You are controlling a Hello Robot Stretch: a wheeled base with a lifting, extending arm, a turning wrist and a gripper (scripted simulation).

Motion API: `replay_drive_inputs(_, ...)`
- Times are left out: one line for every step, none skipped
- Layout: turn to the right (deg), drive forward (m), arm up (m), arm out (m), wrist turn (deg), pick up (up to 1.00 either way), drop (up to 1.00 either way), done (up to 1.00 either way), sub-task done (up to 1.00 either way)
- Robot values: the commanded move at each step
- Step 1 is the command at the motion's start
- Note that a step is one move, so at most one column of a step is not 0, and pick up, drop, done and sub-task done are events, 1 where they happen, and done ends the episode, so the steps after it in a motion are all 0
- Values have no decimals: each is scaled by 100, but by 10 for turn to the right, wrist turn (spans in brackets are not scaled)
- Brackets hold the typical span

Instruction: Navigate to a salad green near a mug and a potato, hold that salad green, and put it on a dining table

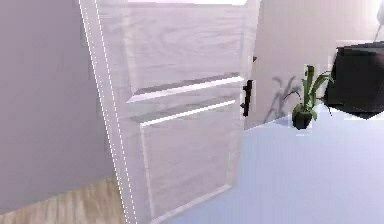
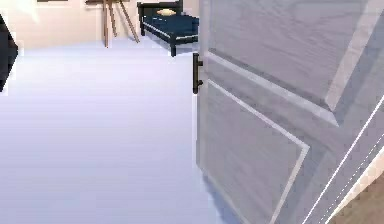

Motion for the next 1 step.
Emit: replay_drive_inputs(450, 0, 0, 0, 0, 0, 0, 0, 0)
